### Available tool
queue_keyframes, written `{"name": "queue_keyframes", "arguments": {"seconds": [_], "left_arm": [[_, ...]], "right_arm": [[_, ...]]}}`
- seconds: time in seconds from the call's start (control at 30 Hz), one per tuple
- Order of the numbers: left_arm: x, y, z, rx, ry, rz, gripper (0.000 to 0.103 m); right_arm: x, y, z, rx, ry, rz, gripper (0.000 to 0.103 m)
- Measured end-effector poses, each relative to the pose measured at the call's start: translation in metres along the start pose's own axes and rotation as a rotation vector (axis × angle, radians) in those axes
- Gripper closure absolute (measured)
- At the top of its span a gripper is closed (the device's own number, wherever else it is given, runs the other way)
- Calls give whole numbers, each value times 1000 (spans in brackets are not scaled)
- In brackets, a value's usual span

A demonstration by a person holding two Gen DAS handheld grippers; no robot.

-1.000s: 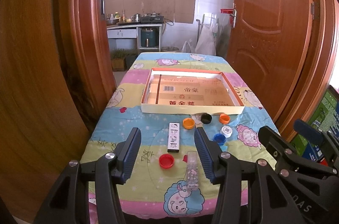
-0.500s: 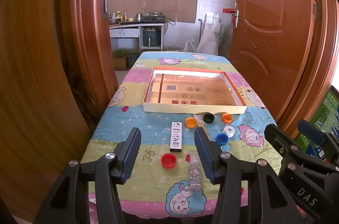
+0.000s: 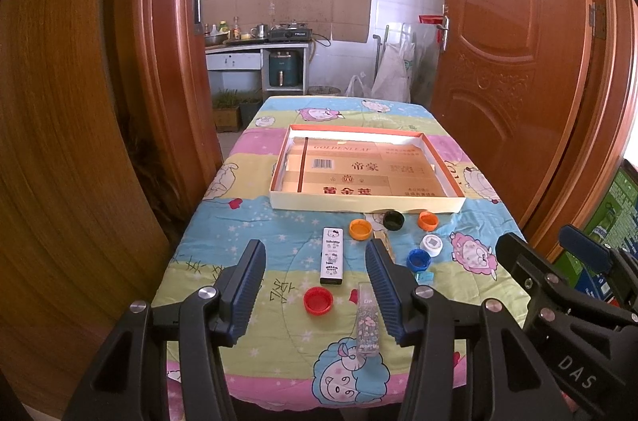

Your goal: Organize rigid objects

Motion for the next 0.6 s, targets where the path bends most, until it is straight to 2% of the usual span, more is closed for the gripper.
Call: {"name": "queue_keyframes", "arguments": {"seconds": [0.6], "left_arm": [[-4, 9, 13, -30, 11, 2, 50]], "right_arm": [[2, 5, 6, -4, 8, 2, 21]]}}
Point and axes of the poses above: each gripper's, at about its wrist camera, not at the fingertips, and z roughly the way its jaws point, x to its right, y to its underside, the point moved 1 cm from there along z, roughly the way its jaws point, and after that the axes turned 14 degrees about z, right-handed, at the moved point
